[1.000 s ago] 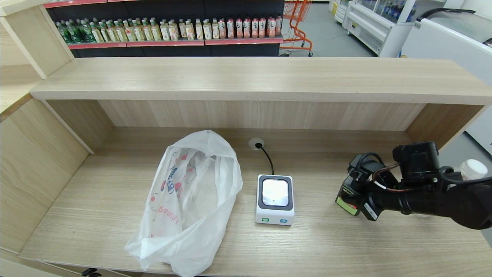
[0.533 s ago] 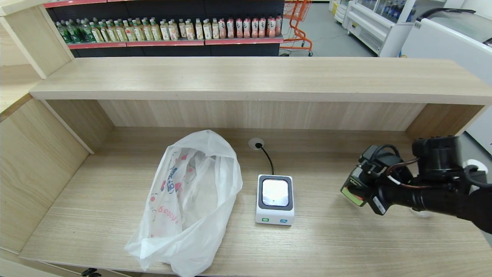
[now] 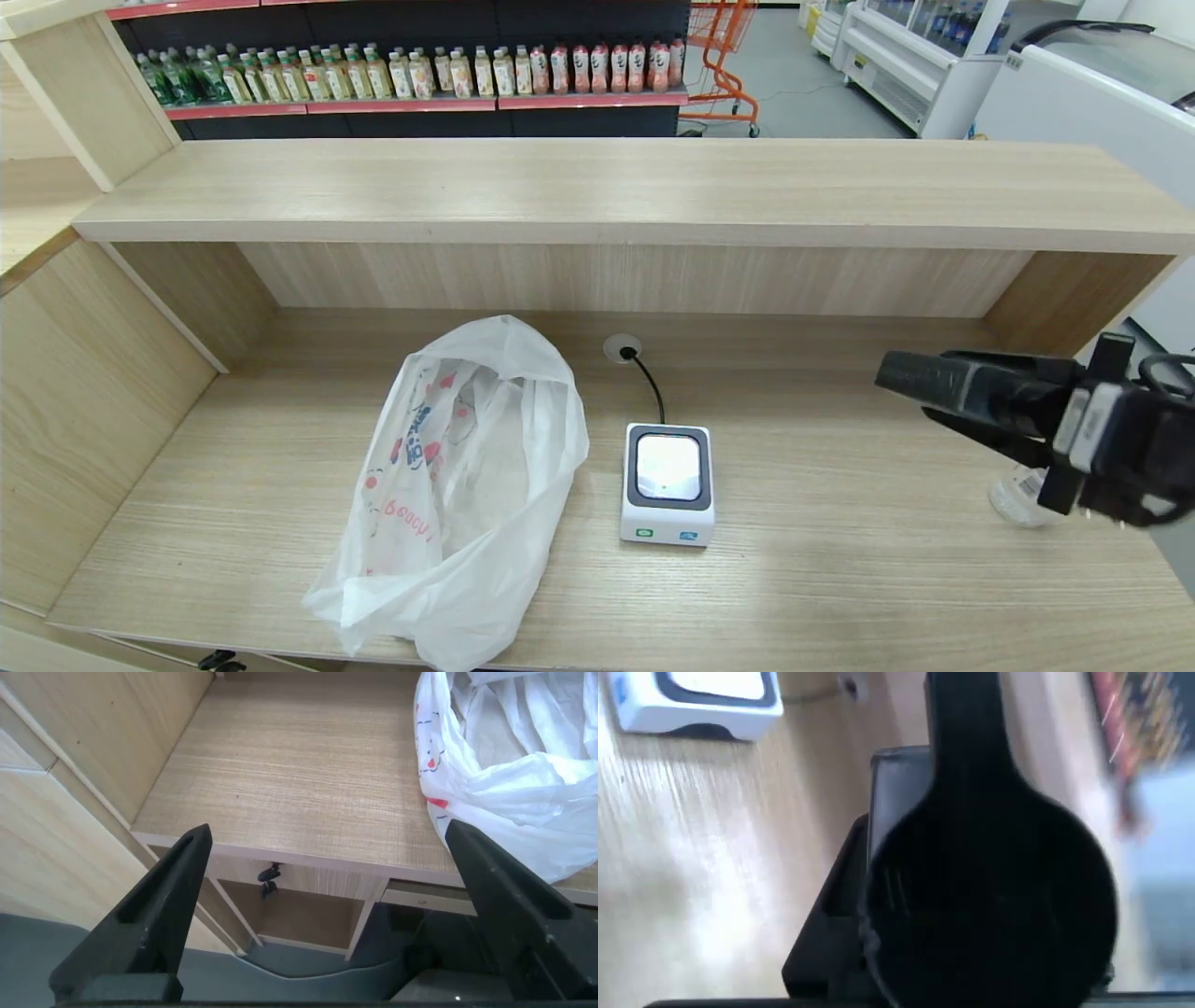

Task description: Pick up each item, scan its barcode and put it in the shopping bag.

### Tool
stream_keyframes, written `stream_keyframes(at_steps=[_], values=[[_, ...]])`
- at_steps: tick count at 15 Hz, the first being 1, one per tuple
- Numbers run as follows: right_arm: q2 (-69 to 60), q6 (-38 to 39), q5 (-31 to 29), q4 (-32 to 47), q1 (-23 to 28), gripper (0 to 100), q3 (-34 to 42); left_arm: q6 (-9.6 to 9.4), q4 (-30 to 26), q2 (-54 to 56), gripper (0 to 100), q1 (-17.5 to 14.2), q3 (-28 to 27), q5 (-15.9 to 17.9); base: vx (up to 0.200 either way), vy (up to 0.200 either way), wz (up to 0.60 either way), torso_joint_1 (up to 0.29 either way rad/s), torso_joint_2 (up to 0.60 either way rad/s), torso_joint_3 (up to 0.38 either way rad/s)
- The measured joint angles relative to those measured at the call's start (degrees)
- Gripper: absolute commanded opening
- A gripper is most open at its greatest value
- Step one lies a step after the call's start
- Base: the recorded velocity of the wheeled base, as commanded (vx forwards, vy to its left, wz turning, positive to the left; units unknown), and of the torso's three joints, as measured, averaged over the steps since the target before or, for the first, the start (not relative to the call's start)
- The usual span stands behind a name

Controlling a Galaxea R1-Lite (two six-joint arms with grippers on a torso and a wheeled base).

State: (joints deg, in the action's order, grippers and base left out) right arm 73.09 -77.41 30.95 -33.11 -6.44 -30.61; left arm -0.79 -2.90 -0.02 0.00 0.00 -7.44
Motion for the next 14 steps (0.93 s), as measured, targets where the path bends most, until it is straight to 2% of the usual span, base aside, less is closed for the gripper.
stream_keyframes(at_steps=[3,5,7,8,9,14], values=[[0.6,-37.9,14.3,1.4,0.0,0,0.4,0.01,0.0,0.0,100,0.0,0.0,0.0,0.0,0.0,0.0,0.0,0.0,0.0],[1.6,-59.6,18.7,7.7,-3.8,0,0.5,0.01,0.0,0.0,100,0.0,0.0,0.0,0.0,0.0,0.0,0.0,0.0,0.0],[3.8,-75.4,20.9,14.8,-9.6,0,0.8,0.01,0.0,0.0,100,0.0,0.0,0.0,0.0,0.0,0.0,0.0,0.0,0.0],[5.2,-80.7,21.5,15.8,-12.3,0,0.9,0.01,0.0,0.0,100,0.0,0.0,0.0,0.0,0.0,0.0,0.0,0.0,0.0],[6.6,-82.5,21.8,16.2,-14.3,0,1.0,0.01,0.0,0.0,100,0.0,0.0,0.0,0.0,0.0,0.0,0.0,0.0,0.0],[12.5,-83.0,25.1,7.6,-22.9,0,-0.8,0.01,0.0,0.0,100,0.0,0.0,0.0,0.0,0.0,0.0,0.0,0.0,0.0]])
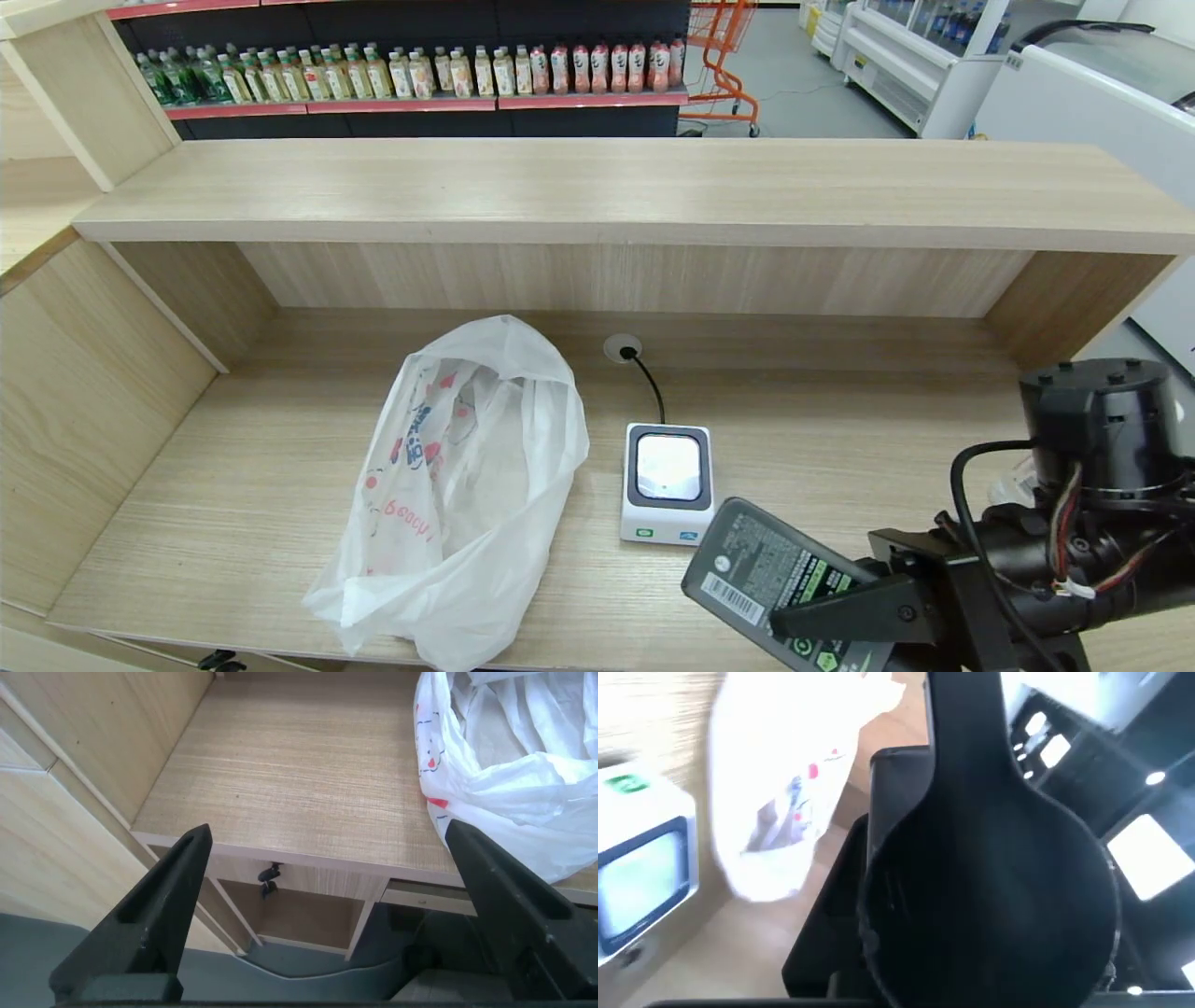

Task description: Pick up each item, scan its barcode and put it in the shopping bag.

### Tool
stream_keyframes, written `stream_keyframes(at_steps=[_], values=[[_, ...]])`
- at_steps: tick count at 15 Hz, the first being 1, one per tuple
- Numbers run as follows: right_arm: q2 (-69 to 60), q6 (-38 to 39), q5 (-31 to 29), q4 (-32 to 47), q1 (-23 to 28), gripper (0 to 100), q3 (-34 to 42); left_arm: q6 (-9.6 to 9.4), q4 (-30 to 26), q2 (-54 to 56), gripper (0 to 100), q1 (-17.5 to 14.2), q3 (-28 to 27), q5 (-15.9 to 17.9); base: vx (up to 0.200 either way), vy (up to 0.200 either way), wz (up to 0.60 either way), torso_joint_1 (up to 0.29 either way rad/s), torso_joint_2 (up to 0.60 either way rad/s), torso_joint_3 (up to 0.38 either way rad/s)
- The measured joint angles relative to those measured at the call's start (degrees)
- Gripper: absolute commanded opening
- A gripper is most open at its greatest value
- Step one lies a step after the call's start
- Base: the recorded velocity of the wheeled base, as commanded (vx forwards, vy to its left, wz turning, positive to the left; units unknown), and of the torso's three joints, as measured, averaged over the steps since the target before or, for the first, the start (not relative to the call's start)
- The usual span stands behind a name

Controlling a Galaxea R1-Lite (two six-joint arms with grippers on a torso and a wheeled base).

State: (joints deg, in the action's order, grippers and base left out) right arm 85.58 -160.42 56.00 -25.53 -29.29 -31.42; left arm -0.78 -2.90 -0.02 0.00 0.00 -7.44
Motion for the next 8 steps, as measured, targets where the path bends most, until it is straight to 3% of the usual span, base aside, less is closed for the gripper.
stream_keyframes(at_steps=[8], values=[[4.1,0.0,0.4,-5.2,-2.5,0,-1.4,0.0,0.0,0.0,100,0.0,0.0,0.0,0.0,0.0,0.0,0.0,0.0,0.0]])
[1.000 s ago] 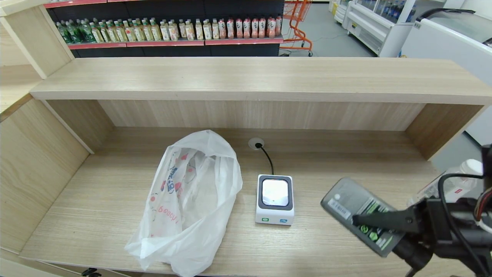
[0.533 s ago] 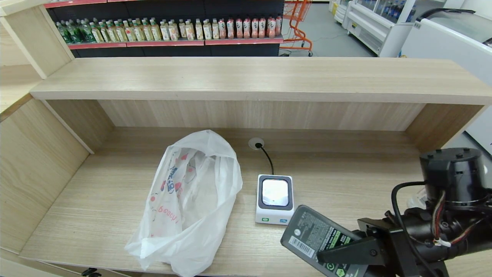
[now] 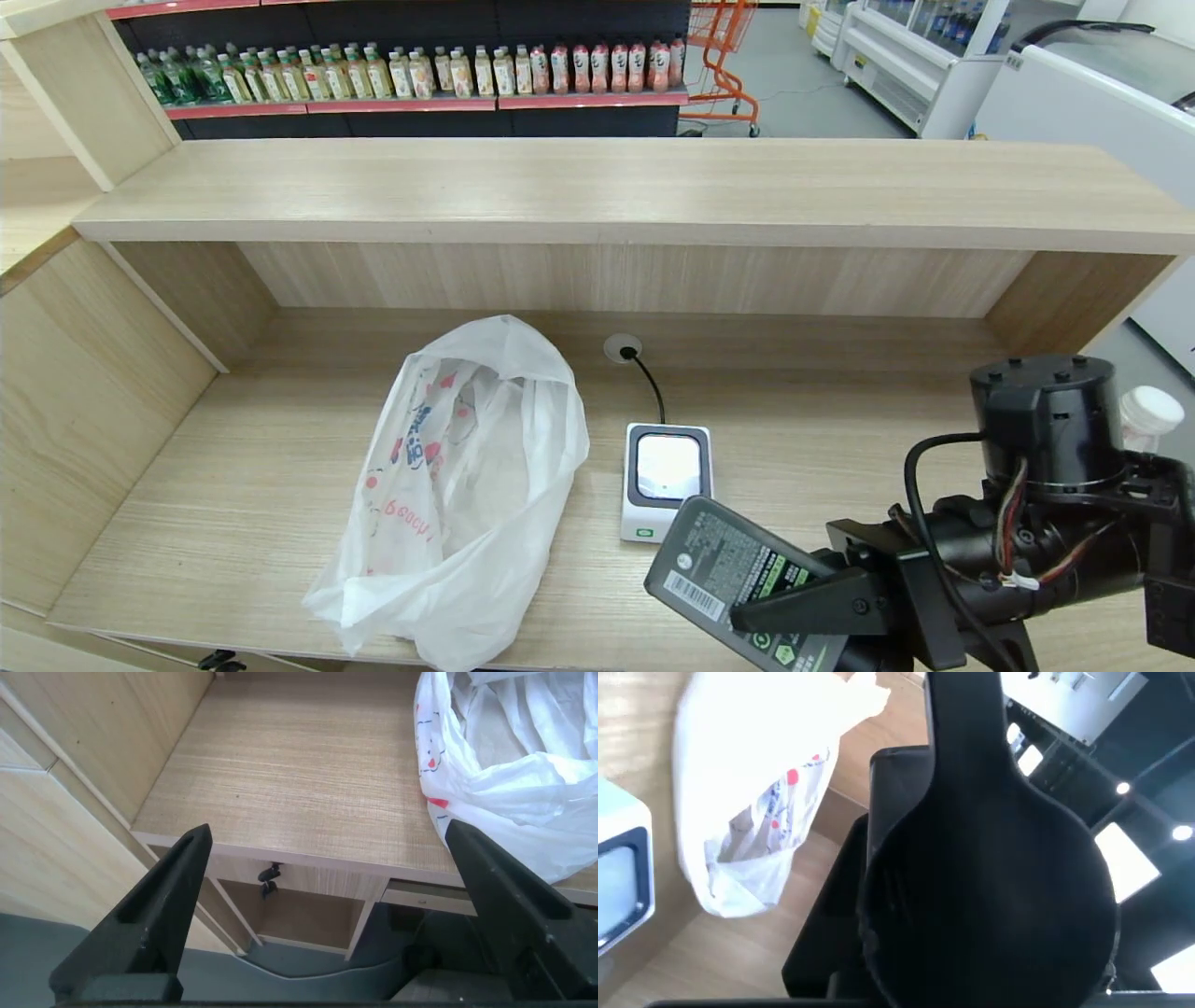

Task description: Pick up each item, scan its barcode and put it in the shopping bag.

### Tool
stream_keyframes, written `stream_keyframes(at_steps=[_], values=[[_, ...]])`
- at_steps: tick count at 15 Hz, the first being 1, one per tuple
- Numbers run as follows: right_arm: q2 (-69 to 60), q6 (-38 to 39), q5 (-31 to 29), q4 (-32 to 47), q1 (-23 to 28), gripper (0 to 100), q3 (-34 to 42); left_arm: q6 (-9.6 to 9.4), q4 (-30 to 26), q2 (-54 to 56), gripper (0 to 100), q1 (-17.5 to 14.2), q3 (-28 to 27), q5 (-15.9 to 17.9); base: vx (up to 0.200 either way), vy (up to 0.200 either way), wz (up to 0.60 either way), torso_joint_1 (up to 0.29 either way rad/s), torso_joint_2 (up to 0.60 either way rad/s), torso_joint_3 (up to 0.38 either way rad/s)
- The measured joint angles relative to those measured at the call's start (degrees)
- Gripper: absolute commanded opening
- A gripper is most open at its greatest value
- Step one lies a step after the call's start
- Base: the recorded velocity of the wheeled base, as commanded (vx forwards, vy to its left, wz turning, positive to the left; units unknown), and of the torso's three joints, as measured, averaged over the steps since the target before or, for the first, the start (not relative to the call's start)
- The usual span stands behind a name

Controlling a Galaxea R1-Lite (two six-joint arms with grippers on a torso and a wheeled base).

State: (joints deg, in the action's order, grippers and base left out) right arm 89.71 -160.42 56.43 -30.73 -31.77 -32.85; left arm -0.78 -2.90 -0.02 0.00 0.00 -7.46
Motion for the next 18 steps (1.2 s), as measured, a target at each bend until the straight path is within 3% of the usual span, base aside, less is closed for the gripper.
stream_keyframes(at_steps=[4,15,17,18], values=[[1.2,0.0,0.7,-4.0,0.0,0,-1.5,0.0,0.0,0.0,100,0.0,0.0,0.0,0.0,0.0,0.0,0.0,0.0,0.0],[1.4,0.1,0.7,-4.2,0.2,0,-1.9,0.0,0.0,0.0,100,0.0,0.0,0.0,0.0,0.0,0.0,0.0,0.0,0.0],[-0.3,6.4,0.7,-3.9,0.2,0,-1.6,-0.01,0.0,0.0,100,0.0,0.0,0.0,0.0,0.0,0.0,0.0,0.0,0.0],[-2.0,14.8,0.6,-3.9,0.2,0,-2.1,0.0,0.0,0.0,100,0.0,0.0,0.0,0.0,0.0,0.0,0.0,0.0,0.0]])
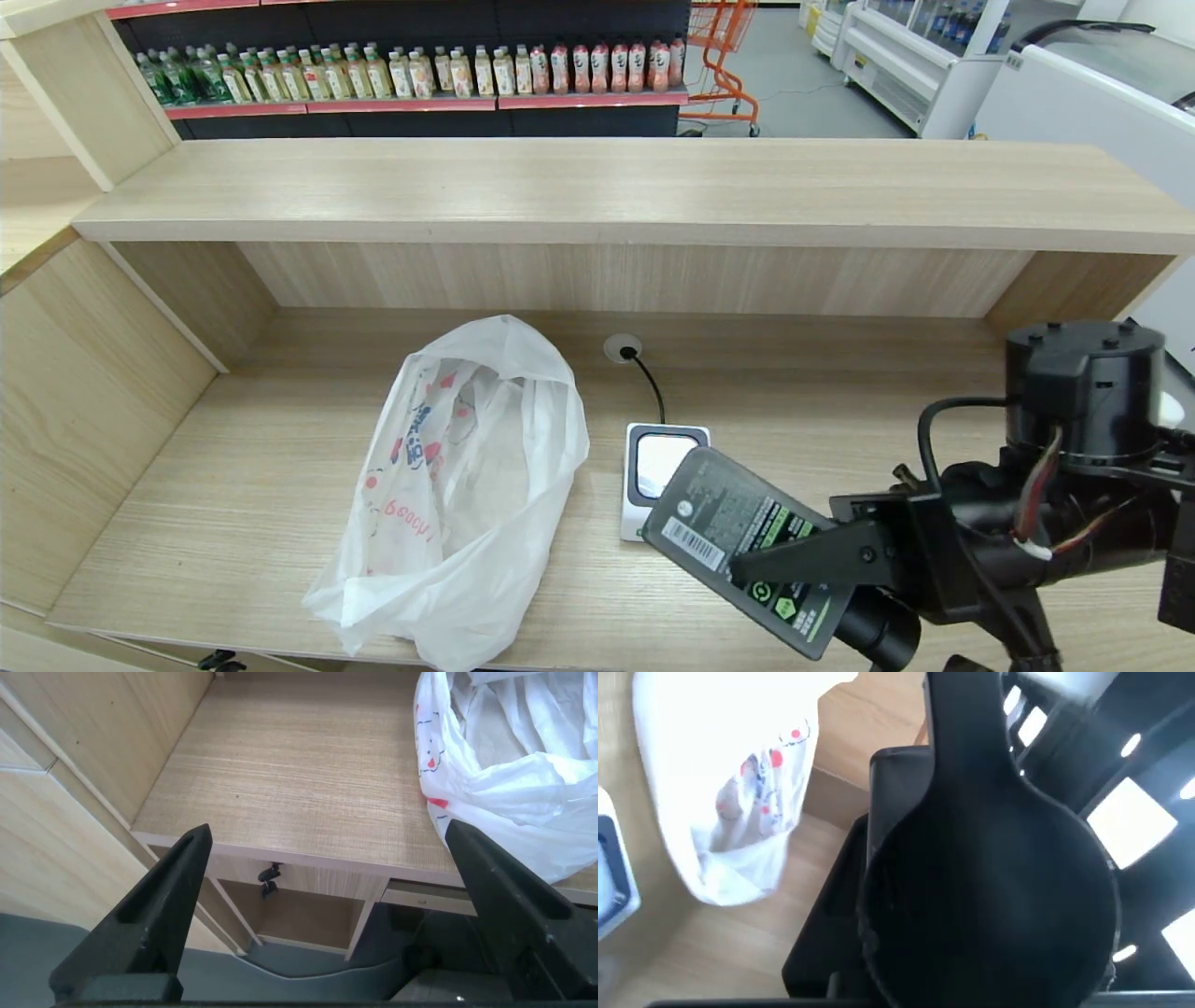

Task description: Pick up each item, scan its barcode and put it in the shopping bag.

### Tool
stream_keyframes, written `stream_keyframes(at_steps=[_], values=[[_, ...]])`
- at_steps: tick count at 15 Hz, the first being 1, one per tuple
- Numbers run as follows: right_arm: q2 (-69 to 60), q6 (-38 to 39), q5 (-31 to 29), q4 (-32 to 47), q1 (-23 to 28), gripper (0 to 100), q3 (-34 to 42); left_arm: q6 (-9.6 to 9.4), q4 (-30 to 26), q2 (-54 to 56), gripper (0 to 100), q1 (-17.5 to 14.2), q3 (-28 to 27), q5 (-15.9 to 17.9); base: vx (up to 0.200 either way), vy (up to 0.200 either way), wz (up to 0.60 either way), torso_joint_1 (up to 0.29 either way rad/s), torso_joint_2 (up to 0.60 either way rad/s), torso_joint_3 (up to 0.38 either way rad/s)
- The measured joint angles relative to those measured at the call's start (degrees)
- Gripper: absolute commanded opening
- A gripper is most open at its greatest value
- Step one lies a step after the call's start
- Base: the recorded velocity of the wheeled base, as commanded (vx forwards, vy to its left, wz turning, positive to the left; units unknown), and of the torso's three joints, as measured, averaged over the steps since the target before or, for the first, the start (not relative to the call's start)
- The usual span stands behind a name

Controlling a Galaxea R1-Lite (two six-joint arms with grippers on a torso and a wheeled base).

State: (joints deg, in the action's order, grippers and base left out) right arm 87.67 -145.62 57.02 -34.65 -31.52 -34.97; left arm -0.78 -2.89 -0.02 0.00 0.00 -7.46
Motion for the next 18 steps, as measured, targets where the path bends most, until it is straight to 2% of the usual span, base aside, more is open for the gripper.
stream_keyframes(at_steps=[2,4,5,7,8,10,11,13,15,16,18], values=[[-3.7,18.6,-2.3,-0.1,0.5,0,-2.2,0.0,0.0,0.0,100,0.0,0.0,0.0,0.0,0.0,0.0,0.0,0.0,0.0],[-8.1,40.8,-9.0,-0.2,3.4,0,-3.5,0.0,0.0,0.0,100,0.0,0.0,0.0,0.0,0.0,0.0,0.0,0.0,0.0],[-10.5,47.3,-11.4,-0.1,5.6,0,-3.7,0.0,0.0,0.0,100,0.0,0.0,0.0,0.0,0.0,0.0,0.0,0.0,0.0],[-14.6,60.0,-10.5,2.6,14.0,0,-1.2,0.0,0.0,0.0,100,0.0,0.0,0.0,0.0,0.0,0.0,0.0,0.0,0.0],[-16.0,70.3,-10.1,4.1,18.3,0,-0.2,0.0,0.0,0.0,100,0.0,0.0,0.0,0.0,0.0,0.0,0.0,0.0,0.0],[-17.8,100.3,-12.5,6.5,23.9,0,0.5,-0.01,0.0,0.0,100,0.0,0.0,0.0,0.0,0.0,0.0,0.0,0.0,0.0],[-17.9,113.9,-15.6,7.8,24.5,0,0.1,0.0,0.0,0.0,100,0.0,0.0,0.0,0.0,0.0,0.0,0.0,0.0,0.0],[-16.9,145.7,-21.6,11.4,22.3,0,-2.4,-0.01,0.0,0.0,100,0.0,0.0,0.0,0.0,0.0,0.0,0.0,0.0,0.0],[-14.4,169.1,-25.3,13.7,18.1,0,-4.9,0.0,0.0,0.0,100,0.0,0.0,0.0,0.0,0.0,0.0,0.0,0.0,0.0],[-11.9,175.2,-26.9,14.3,16.0,0,-5.9,-0.01,0.0,0.0,100,0.0,0.0,0.0,0.0,0.0,0.0,0.0,0.0,0.0],[-6.1,178.8,-30.1,15.2,12.6,0,-6.9,-0.01,0.0,0.0,100,0.0,0.0,0.0,0.0,0.0,0.0,0.0,0.0,0.0]])
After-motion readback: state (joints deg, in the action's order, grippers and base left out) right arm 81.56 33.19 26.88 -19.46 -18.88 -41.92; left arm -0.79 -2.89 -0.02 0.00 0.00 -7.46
